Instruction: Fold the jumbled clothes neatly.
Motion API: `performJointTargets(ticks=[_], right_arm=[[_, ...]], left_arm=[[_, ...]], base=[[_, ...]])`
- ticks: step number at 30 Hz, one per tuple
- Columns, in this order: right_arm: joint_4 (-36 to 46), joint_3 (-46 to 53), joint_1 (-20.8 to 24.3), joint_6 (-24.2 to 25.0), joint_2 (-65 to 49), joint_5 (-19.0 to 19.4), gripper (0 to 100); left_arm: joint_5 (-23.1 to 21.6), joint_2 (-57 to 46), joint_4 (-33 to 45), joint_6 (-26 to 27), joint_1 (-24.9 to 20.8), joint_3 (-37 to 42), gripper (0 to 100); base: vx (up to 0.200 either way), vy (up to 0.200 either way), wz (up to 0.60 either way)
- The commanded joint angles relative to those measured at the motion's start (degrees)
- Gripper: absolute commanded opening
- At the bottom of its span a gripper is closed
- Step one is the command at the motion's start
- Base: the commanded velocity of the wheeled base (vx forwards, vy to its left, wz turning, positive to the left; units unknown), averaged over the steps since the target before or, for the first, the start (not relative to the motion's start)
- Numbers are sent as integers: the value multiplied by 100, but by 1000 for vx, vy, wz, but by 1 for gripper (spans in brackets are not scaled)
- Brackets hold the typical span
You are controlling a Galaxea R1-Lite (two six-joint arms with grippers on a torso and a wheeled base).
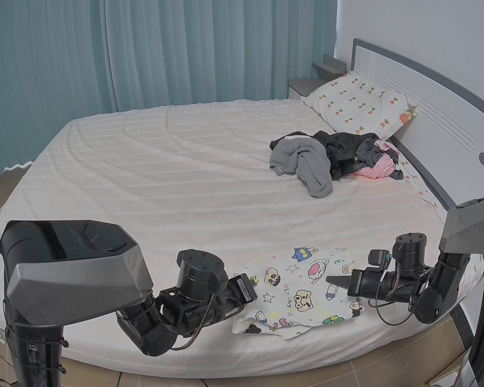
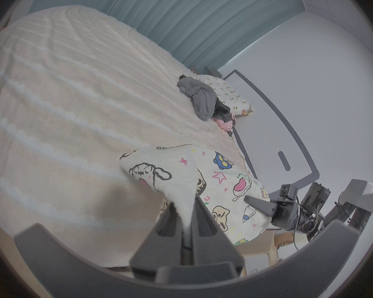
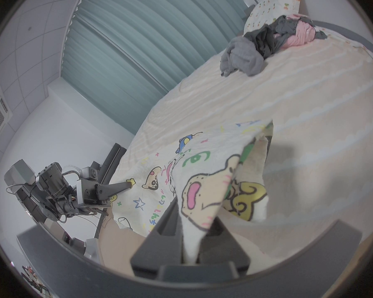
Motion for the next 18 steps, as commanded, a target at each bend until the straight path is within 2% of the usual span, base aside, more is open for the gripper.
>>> performJointTargets(ticks=[1, 8, 18], right_arm=[[-19, -196, 21, 54, 228, -27, 0], [-28, -222, -5, 63, 211, -36, 0], [42, -688, -146, 63, 281, -203, 0]], left_arm=[[105, -37, 44, 43, 70, -83, 0], [131, 16, 44, 43, 70, -92, 0], [123, 51, 44, 237, 246, -259, 0]], base=[[0, 0, 0], [0, 0, 0], [200, 0, 0]])
